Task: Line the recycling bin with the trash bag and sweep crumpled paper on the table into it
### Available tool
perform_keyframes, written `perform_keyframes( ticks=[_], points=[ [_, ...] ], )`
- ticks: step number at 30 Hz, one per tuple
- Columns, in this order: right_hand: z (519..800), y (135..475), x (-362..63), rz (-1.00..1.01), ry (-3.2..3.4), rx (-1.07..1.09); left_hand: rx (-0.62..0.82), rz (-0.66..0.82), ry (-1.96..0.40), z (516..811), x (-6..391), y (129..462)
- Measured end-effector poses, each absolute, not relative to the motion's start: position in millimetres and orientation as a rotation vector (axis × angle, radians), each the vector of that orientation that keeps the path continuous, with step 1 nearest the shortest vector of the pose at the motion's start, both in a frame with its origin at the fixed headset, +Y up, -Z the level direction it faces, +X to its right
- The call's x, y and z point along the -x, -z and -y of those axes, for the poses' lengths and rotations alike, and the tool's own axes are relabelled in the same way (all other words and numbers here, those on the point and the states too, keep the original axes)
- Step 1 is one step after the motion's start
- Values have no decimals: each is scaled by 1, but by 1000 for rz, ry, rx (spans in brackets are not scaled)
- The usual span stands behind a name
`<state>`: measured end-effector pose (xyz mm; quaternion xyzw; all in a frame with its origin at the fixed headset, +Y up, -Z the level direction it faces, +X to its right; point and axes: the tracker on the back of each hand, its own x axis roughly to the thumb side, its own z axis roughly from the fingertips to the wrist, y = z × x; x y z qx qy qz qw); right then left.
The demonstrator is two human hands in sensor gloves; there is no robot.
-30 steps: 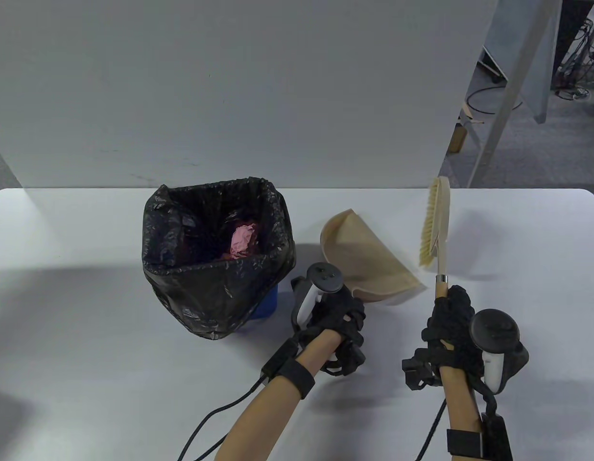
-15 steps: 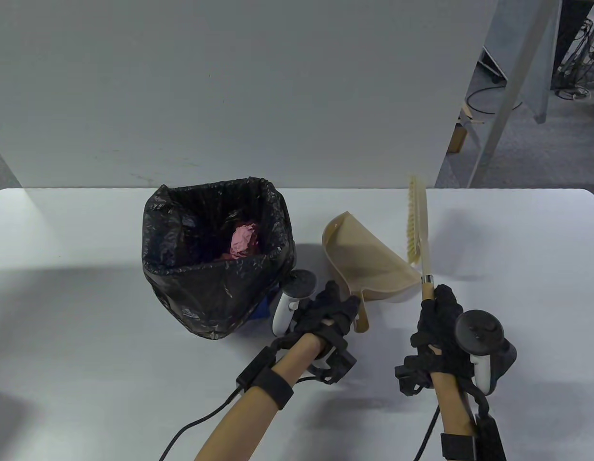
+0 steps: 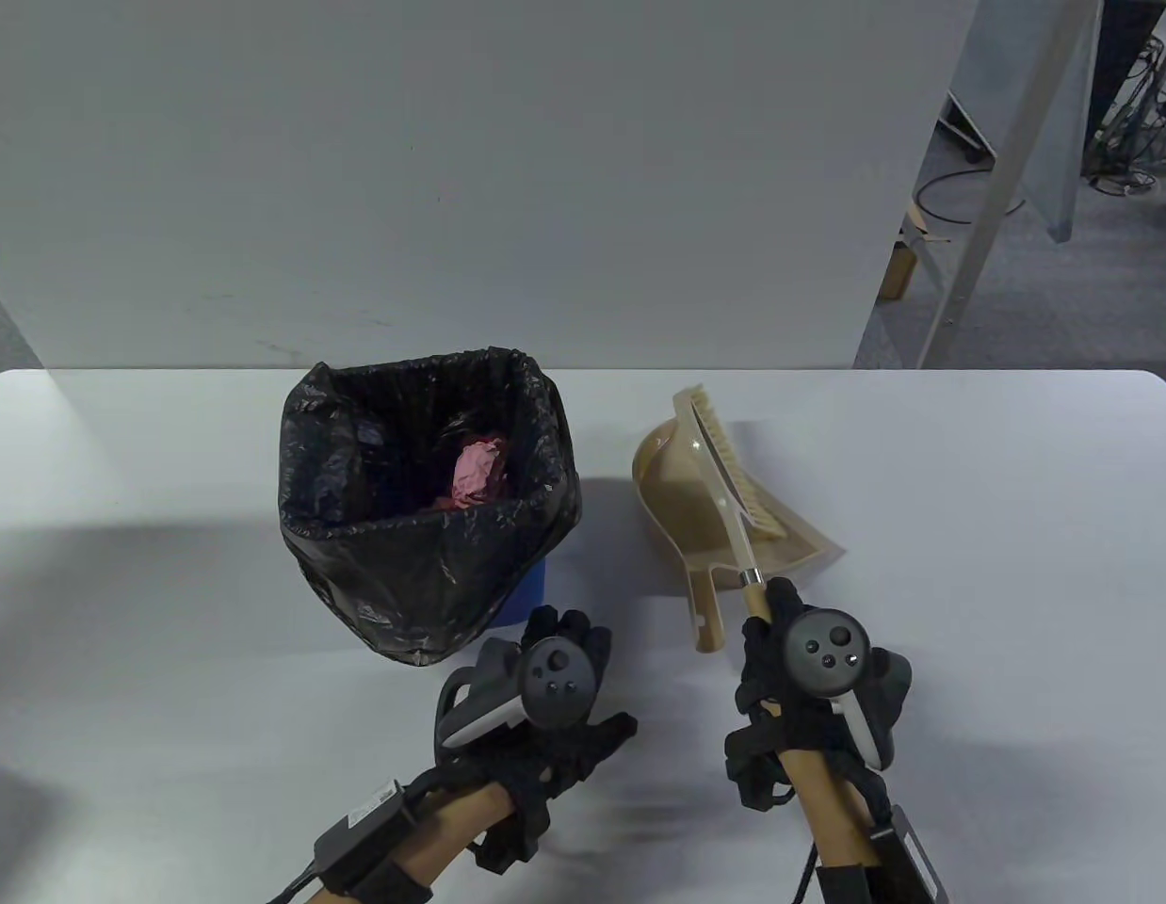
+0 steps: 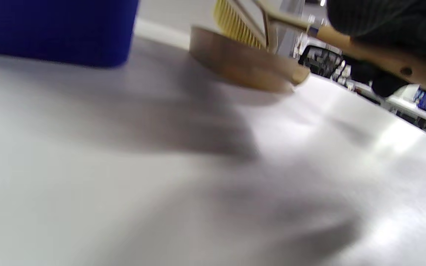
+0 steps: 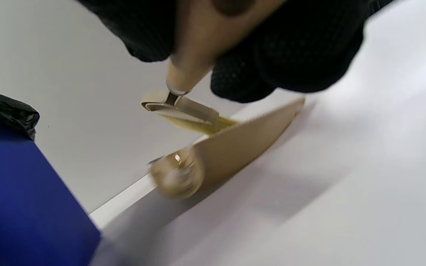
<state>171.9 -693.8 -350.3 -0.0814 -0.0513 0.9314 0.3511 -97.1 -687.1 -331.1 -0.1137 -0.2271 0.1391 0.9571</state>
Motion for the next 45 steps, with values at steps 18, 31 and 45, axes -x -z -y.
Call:
perform_keyframes(
  ticks=[18,31,45],
  points=[
    [709,348,-131,-248,-2399,118,249,424,-388,683,120,331],
    [692,346,-136,-114,-2489,-30,226,419,-371,682,124,331],
    [674,339,-139,50,-2714,-193,132,400,-235,673,130,331]
  ],
)
